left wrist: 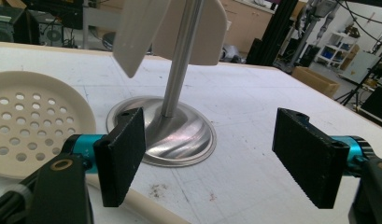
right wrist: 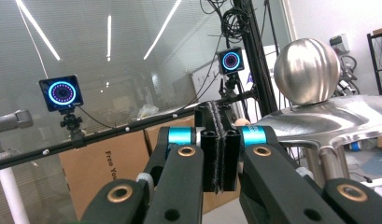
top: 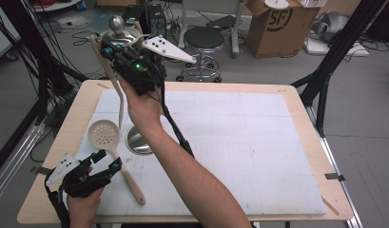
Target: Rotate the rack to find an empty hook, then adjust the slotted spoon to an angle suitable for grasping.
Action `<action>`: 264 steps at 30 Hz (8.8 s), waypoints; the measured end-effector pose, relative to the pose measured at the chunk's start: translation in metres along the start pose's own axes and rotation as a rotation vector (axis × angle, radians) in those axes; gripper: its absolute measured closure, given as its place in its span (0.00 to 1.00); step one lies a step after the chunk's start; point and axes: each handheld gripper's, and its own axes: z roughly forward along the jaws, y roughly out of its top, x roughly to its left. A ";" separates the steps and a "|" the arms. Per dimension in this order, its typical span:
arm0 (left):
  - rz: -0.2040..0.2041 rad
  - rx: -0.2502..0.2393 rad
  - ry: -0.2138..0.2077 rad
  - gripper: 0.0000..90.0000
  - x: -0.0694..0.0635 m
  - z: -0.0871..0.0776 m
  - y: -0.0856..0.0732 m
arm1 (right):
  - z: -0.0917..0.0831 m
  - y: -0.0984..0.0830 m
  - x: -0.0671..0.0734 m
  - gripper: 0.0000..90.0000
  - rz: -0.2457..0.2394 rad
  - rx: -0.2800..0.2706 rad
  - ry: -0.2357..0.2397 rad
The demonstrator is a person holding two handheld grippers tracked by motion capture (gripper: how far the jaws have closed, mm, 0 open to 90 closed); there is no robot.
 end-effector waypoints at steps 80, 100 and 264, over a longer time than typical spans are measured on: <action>-0.013 0.032 0.005 0.29 0.004 0.006 -0.002 | -0.128 -0.010 -0.085 0.36 0.019 0.208 -0.140; -0.010 0.042 0.000 0.29 0.002 0.012 -0.002 | -0.201 -0.033 -0.114 0.29 0.055 0.268 -0.260; -0.078 0.571 -0.098 1.00 0.047 0.127 0.020 | -0.407 -0.099 -0.126 0.30 0.146 0.293 -0.454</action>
